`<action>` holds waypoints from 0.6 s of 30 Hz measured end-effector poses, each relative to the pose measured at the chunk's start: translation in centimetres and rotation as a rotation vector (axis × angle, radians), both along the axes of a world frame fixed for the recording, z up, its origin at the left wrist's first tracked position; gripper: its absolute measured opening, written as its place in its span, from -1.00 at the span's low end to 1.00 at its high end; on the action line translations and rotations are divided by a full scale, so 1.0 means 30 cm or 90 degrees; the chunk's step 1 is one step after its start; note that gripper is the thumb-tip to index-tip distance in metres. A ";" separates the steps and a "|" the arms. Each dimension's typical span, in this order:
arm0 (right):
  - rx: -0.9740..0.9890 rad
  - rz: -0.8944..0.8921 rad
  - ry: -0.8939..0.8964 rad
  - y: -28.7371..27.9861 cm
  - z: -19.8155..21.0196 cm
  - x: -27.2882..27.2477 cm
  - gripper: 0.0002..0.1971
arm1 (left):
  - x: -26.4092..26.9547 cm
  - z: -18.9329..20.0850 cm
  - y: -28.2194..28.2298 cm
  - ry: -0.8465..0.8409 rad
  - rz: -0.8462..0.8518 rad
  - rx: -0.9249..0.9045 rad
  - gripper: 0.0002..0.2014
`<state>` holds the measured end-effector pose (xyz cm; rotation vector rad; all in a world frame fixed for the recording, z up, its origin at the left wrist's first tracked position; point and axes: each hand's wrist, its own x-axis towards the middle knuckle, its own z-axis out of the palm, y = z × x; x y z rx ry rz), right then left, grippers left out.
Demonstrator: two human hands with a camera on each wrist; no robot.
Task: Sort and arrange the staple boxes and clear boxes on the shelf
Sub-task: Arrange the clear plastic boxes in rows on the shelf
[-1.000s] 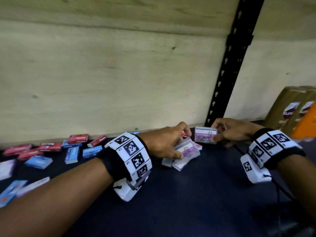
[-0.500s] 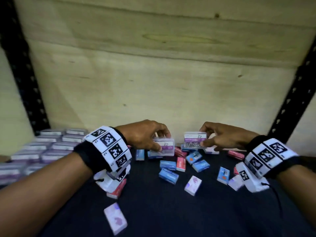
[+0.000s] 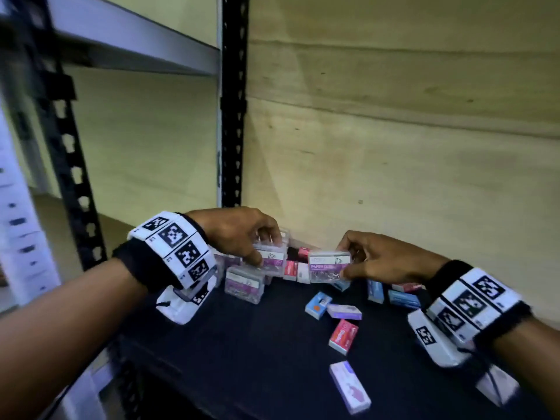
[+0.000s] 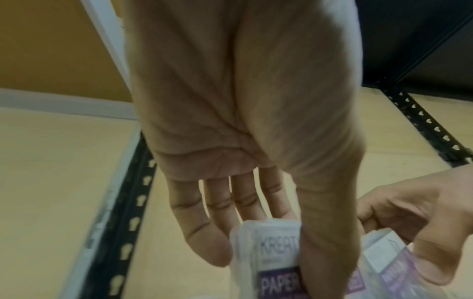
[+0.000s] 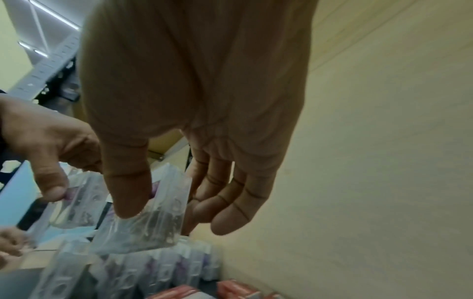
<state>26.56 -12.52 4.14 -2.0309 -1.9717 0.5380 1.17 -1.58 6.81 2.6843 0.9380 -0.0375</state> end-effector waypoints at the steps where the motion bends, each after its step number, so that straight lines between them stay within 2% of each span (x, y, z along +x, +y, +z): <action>1: -0.002 0.017 0.003 0.021 -0.007 -0.036 -0.71 | -0.043 -0.002 0.007 0.007 0.015 -0.005 -0.55; 6: -0.034 0.083 -0.024 0.082 -0.041 -0.189 -0.70 | -0.189 -0.032 0.026 0.073 0.081 -0.023 -0.58; 12: -0.097 0.123 -0.099 0.097 -0.091 -0.327 -0.60 | -0.264 -0.107 0.038 0.148 0.138 -0.028 -0.55; 18: -0.138 0.145 -0.085 0.113 -0.119 -0.406 -0.58 | -0.302 -0.177 0.059 0.113 0.180 -0.060 -0.58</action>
